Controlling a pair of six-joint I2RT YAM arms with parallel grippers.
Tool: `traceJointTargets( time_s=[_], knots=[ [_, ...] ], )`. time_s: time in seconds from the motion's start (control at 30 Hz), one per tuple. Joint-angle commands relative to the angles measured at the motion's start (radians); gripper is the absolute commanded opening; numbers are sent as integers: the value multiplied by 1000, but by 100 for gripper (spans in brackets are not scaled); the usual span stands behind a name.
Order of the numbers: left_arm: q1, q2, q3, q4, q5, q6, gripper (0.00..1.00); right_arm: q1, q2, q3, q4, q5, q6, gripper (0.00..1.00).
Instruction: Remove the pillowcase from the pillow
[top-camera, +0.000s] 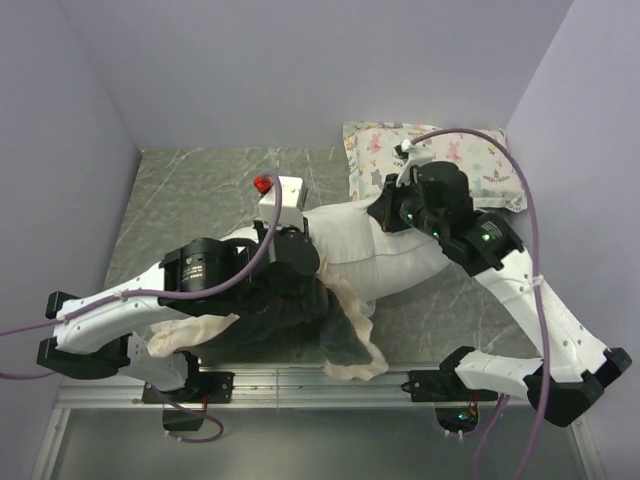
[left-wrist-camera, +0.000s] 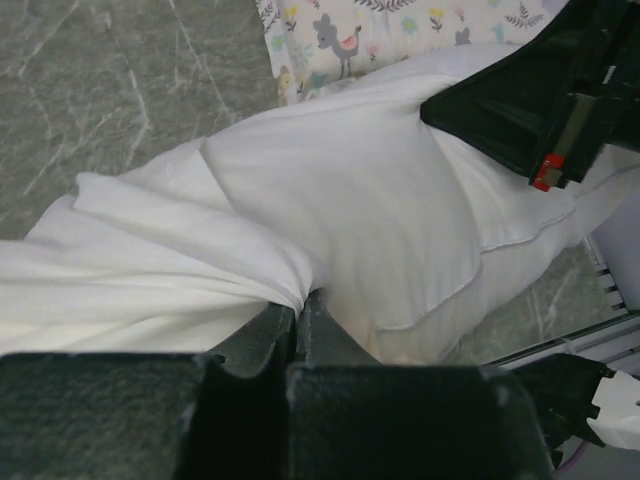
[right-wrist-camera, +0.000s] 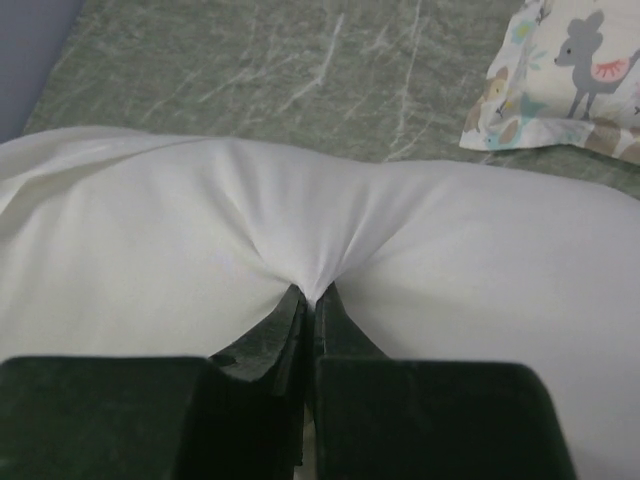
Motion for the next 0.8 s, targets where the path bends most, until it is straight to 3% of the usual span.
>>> traceJointTargets(
  time_s=[0.0,0.07,0.2,0.27,0.37,0.43,0.57,0.6,0.77],
  knots=[
    [-10,0,119,102,-147,18,1,46,-88,171,17,-19,-3,0],
    [56,-22,99,205,-57,86,0,46,-48,194,-3,-8,-6,0],
    [431,-68,-70,380,260,156,1,43,95,155,38,-87,-8,0],
    [521,-7,-97,400,371,167,0,45,216,122,93,-127,0,0],
    [740,77,-202,460,527,164,1,48,410,104,136,-192,3,0],
    [816,108,-258,501,595,159,1,49,495,104,153,-200,1,0],
    [920,171,-352,592,686,152,9,52,638,116,191,-158,6,21],
    [937,182,-358,604,701,150,14,52,647,128,192,-145,4,34],
    [943,259,-320,606,706,156,24,51,604,191,192,-63,-9,64]
  ],
)
